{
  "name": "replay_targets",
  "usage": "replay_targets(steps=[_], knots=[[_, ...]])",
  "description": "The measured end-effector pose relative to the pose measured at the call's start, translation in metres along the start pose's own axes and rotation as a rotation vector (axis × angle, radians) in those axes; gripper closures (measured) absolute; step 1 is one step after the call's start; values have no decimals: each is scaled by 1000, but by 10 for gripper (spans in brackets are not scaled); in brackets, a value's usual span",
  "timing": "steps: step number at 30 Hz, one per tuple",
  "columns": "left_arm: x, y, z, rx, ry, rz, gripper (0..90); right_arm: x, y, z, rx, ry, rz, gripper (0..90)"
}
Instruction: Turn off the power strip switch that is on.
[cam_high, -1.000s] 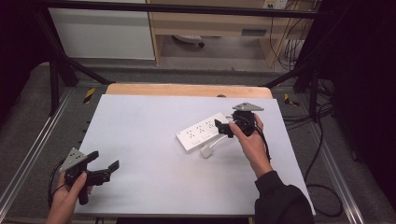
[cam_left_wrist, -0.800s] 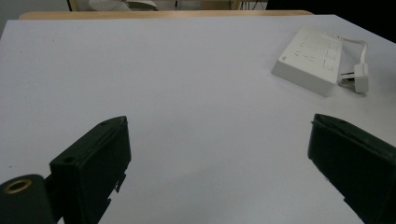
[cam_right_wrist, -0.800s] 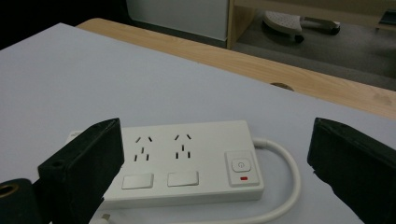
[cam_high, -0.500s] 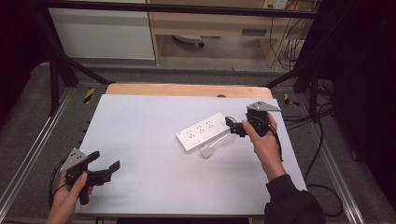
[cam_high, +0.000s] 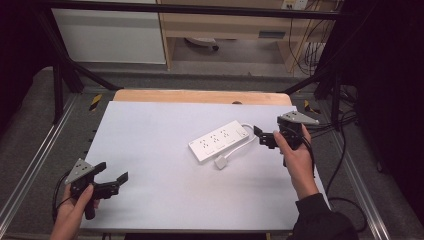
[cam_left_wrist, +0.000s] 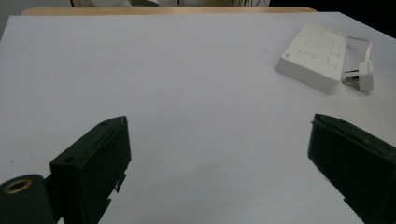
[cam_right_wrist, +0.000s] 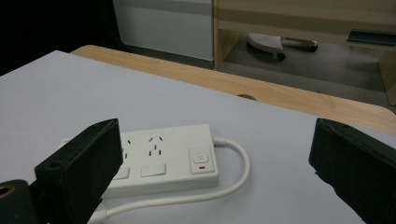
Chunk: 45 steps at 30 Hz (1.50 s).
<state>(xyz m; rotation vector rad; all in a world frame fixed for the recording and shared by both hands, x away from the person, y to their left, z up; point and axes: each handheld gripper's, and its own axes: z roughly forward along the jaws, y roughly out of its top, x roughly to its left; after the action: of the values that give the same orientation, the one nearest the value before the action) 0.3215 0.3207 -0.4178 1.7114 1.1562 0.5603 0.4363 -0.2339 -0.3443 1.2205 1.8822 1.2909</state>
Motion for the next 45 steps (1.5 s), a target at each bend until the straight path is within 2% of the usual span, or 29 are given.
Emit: replay_targets(steps=[14, 30, 45], knots=[[-1, 0, 1, 3, -7, 1, 58, -13, -16, -22, -16, -24, 17, 26], [-1, 0, 0, 0, -8, 2, 58, -15, -38, -47, -40, -31, 34, 28], [-2, 0, 0, -4, -10, -2, 58, -11, -64, -55, -25, -37, 34, 32]])
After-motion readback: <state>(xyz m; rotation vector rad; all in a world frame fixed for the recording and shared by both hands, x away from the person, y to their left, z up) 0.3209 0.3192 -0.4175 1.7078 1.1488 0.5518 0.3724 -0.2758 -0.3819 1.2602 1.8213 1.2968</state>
